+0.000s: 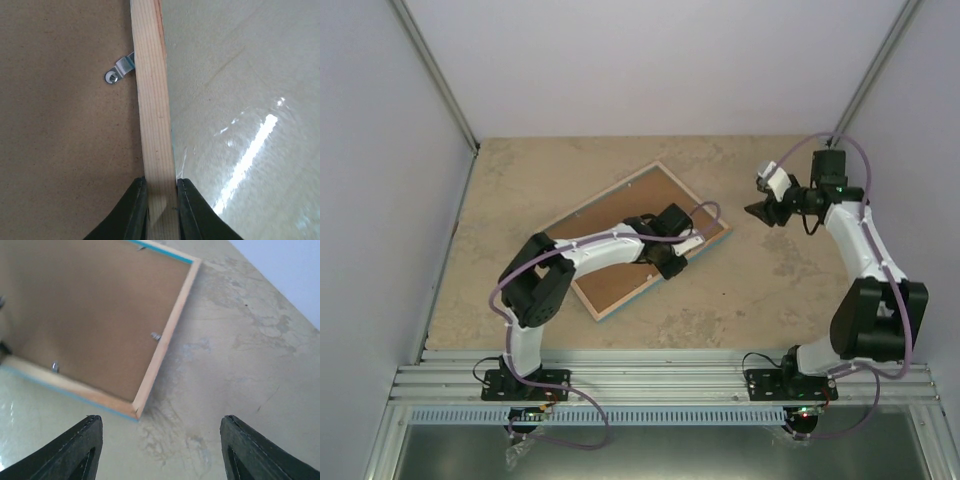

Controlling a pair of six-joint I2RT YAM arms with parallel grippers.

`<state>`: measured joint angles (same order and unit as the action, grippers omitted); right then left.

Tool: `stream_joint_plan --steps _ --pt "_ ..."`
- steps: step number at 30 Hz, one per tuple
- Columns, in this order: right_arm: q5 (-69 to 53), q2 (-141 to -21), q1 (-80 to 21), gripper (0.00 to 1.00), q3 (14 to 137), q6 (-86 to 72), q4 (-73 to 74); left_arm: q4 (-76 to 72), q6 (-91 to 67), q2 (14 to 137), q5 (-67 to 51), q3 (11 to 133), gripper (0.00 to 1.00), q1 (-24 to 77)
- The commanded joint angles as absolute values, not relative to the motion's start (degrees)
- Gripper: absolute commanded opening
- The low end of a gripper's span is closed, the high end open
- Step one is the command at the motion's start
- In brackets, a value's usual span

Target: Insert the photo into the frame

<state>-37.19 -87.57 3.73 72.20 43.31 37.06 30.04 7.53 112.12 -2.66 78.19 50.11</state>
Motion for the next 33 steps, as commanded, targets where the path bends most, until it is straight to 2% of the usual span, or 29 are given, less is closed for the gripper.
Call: stream_joint_plan --steps 1,8,12,17,23,26,33 --pt "-39.25 -79.16 4.02 0.66 64.43 62.51 38.63 31.51 14.91 105.55 -14.41 80.87 0.00 45.17" --pt "-36.30 -64.35 -3.23 0.74 52.35 71.38 29.11 35.65 17.90 102.37 -25.90 82.55 0.00 41.63" --pt "-29.13 -64.81 -9.79 0.78 50.05 72.78 26.35 38.20 18.02 101.96 -30.74 84.83 0.00 40.42" --pt "-19.80 -66.20 -18.03 0.79 48.06 75.86 23.32 40.63 17.24 101.93 -36.09 87.40 0.00 38.85" --pt "-11.45 -68.81 -22.30 0.78 45.70 77.74 15.87 43.22 16.84 102.37 -41.47 89.46 0.00 38.01" --pt "-7.47 -69.91 -24.45 0.73 43.67 78.65 12.20 44.68 16.51 102.77 -44.22 90.75 0.00 37.48" --pt "0.34 -74.63 -27.28 0.51 44.45 75.68 6.73 46.76 16.65 102.80 -46.55 92.32 0.00 37.44"
